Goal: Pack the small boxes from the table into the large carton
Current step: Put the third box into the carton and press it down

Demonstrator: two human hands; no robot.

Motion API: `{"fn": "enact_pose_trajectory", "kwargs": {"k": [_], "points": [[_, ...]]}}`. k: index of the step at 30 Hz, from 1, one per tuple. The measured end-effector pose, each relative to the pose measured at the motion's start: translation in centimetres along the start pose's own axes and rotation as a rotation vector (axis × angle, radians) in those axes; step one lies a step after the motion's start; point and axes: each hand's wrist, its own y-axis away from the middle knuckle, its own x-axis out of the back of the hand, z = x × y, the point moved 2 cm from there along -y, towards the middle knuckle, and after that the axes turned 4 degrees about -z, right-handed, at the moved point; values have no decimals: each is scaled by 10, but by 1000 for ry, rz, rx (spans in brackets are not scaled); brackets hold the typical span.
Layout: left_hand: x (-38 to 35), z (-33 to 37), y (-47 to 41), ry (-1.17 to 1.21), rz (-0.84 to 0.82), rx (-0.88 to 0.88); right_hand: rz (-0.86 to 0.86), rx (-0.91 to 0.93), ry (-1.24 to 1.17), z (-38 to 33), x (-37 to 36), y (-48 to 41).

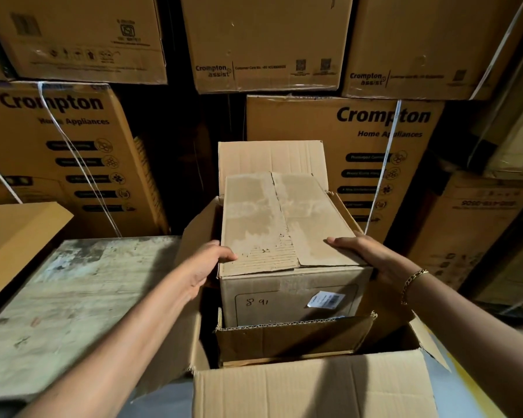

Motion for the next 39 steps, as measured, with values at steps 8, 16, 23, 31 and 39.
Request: {"fn": "enact_pose_trajectory", "kwargs": {"k": [8, 16, 23, 31, 39], "points": [[-2, 2, -21, -516, 76, 92, 48, -39, -2, 28, -8, -8], [-26, -1, -31, -1019, 63, 64, 54, -100, 56, 57, -3, -16], [-52, -21, -26, -1653, 55, -47, 11, -175, 161, 79, -20, -18], [-51, -31, -33, -1340, -61, -50, 87, -75, 760, 60, -24, -25], [-64, -59, -32, -1458, -59, -65, 7, 44, 1134, 40, -92, -24]]}}
